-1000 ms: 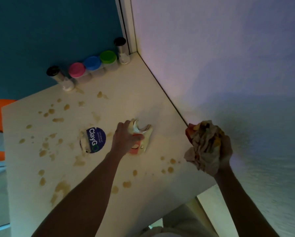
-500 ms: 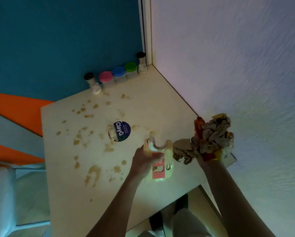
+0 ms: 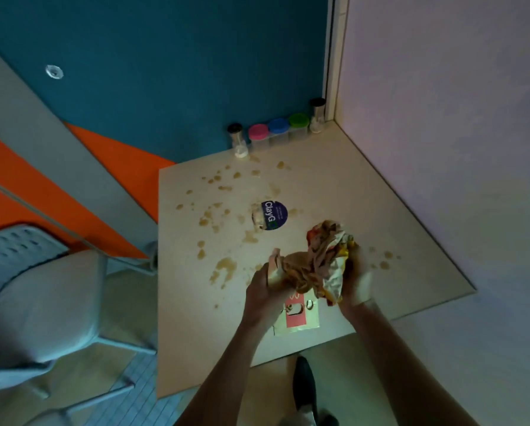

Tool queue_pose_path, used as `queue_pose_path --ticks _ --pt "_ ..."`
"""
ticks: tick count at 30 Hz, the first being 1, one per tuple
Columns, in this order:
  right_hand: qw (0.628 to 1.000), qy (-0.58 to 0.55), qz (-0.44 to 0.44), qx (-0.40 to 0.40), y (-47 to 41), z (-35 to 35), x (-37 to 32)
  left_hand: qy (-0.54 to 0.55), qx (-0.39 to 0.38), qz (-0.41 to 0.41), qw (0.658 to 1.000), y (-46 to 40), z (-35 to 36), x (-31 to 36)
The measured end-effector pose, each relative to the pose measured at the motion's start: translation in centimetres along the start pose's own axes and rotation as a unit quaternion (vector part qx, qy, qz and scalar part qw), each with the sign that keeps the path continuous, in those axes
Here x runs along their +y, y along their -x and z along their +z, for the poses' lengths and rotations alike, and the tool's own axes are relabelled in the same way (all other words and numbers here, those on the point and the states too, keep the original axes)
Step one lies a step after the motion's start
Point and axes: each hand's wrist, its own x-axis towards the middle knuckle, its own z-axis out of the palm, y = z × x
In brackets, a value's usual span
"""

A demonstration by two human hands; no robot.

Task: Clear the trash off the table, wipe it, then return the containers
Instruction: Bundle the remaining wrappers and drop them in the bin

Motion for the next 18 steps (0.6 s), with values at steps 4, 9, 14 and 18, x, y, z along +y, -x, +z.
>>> queue_pose_path --ticks 4,9,14,18 --pt "0.995 0.079 0.018 -0.065 2.8 1.4 2.1 -0.109 0.067 -0.018 0.992 3.0 -2.5 -0.8" --pt "0.969 0.183 0.086 -0.138 5.7 5.0 4.7 -0.254 0.099 0.027 0.962 6.7 -6.8 -2.3" --pt "0.949 0.233 0.139 -0.158 6.8 9.9 7.4 -0.184 0.153 0.028 0.971 9.2 -11.5 -5.2" --pt "0.935 0.271 0.155 -0.170 6.9 15.7 11.9 -0.187 0.167 0.046 0.967 9.3 -18.6 -8.8"
